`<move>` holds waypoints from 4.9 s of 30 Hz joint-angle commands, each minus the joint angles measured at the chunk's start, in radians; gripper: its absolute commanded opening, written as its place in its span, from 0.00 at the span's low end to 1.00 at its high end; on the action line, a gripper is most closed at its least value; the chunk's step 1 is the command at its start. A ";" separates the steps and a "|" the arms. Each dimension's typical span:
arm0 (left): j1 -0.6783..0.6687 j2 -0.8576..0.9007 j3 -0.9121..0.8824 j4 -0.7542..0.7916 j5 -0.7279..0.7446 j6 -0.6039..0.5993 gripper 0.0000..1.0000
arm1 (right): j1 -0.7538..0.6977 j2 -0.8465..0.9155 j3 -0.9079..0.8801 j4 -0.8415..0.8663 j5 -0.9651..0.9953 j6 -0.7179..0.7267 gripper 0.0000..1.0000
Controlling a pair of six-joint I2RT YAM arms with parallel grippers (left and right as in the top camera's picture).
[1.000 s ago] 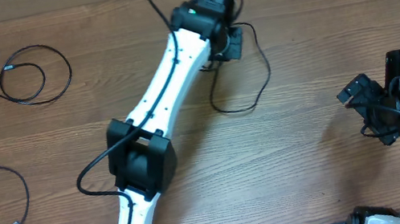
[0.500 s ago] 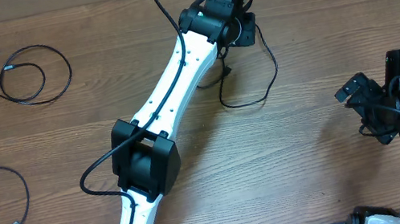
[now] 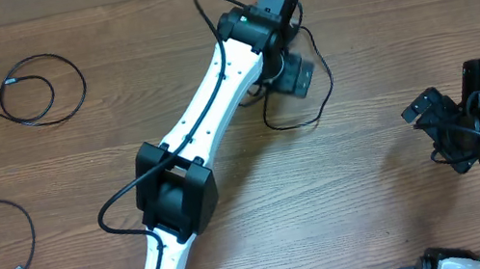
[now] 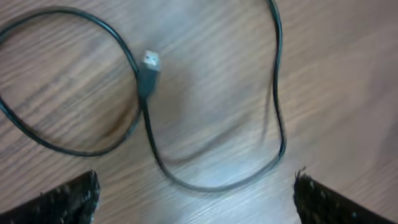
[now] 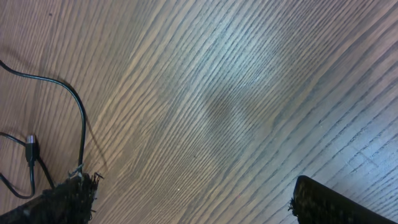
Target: Untangle cables
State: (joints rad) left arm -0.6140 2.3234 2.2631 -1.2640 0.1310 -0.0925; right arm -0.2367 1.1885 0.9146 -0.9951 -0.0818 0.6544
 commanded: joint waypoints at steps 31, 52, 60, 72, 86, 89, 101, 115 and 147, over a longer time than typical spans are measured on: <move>-0.103 0.012 -0.327 0.341 0.103 0.249 0.26 | -0.006 0.003 0.001 0.021 -0.002 0.006 1.00; 0.047 -0.160 -0.012 0.237 0.306 0.006 0.04 | -0.006 0.003 0.001 0.020 -0.002 0.006 1.00; 0.312 -0.347 -0.012 0.051 0.102 -0.027 0.04 | -0.006 0.003 0.001 0.022 -0.002 0.006 1.00; 0.616 -0.534 -0.012 -0.180 0.009 -0.055 0.04 | -0.006 0.003 0.001 0.044 -0.003 0.011 1.00; 0.614 -0.530 -0.018 -0.132 -0.593 -0.246 0.04 | -0.006 0.003 0.001 0.044 -0.003 0.011 1.00; 0.614 -0.530 -0.018 -0.010 -0.425 -0.199 0.04 | -0.006 0.003 0.001 0.044 -0.003 0.011 1.00; 0.614 -0.520 -0.037 -0.111 -0.295 -0.199 0.04 | -0.006 0.003 0.001 0.044 -0.003 0.030 1.00; 0.614 -0.518 -0.220 -0.006 0.076 0.038 0.04 | -0.006 0.003 0.001 0.045 -0.003 0.030 1.00; 0.615 -0.511 -0.909 0.344 0.019 0.202 0.15 | -0.006 0.003 0.001 0.046 -0.003 0.030 1.00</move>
State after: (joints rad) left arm -0.0017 1.8069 1.4540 -0.9485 0.1532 0.2119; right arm -0.2367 1.1896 0.9146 -0.9550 -0.0818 0.6804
